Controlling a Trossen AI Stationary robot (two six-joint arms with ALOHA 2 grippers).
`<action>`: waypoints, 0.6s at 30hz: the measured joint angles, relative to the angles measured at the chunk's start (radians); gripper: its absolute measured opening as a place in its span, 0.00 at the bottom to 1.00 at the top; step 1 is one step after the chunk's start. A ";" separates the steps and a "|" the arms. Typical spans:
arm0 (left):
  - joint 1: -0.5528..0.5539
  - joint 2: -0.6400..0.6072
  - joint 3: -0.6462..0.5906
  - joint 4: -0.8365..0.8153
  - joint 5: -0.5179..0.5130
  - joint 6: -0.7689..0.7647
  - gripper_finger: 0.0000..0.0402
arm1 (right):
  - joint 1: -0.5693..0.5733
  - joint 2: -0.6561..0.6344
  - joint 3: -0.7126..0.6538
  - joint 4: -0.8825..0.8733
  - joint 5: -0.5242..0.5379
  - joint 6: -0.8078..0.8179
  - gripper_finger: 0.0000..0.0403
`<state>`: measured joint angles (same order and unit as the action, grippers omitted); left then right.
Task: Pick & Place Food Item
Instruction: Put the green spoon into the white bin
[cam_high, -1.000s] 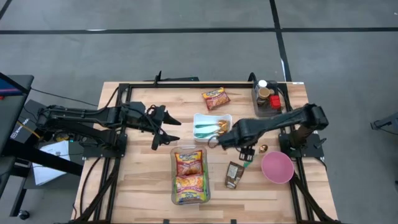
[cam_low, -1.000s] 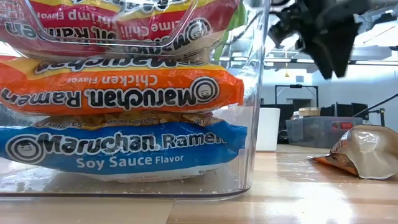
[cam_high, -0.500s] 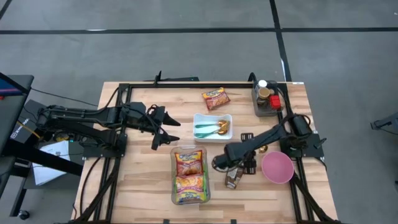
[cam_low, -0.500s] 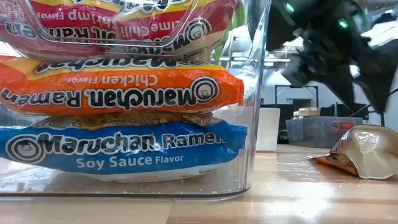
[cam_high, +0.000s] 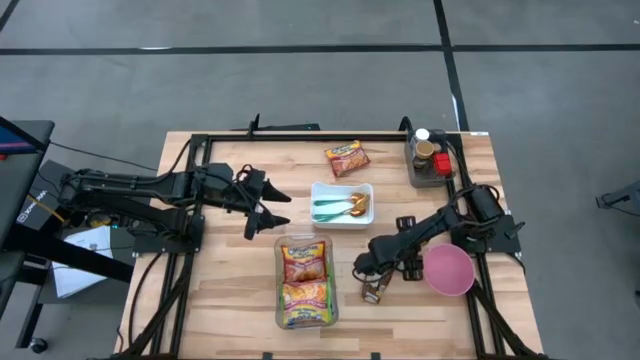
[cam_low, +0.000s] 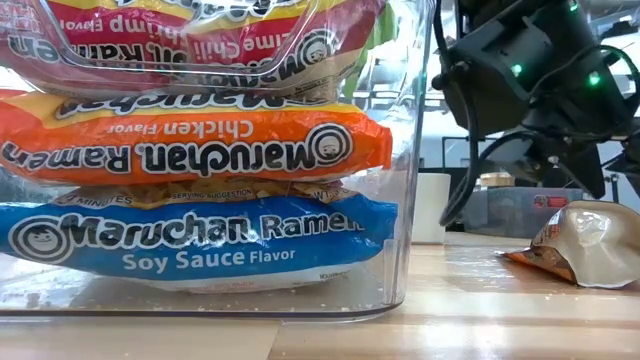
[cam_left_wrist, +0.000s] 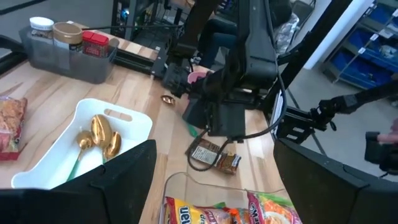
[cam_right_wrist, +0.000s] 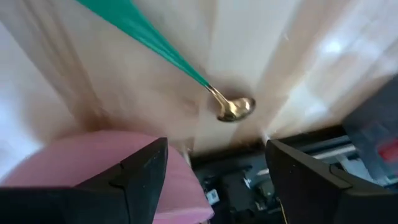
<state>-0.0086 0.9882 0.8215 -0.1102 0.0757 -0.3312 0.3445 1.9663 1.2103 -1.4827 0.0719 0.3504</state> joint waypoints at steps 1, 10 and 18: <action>0.000 0.000 0.000 0.003 0.000 -0.006 0.79 | -0.002 0.000 0.000 0.013 -0.011 0.000 0.66; 0.000 0.000 0.000 0.004 0.000 -0.011 0.79 | -0.016 0.003 0.000 0.078 -0.038 -0.002 0.66; 0.000 0.000 0.000 0.003 0.000 -0.011 0.79 | -0.033 0.003 0.000 0.101 -0.050 -0.014 0.66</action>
<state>-0.0086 0.9882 0.8215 -0.1070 0.0757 -0.3420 0.3114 1.9697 1.2098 -1.3819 0.0217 0.3362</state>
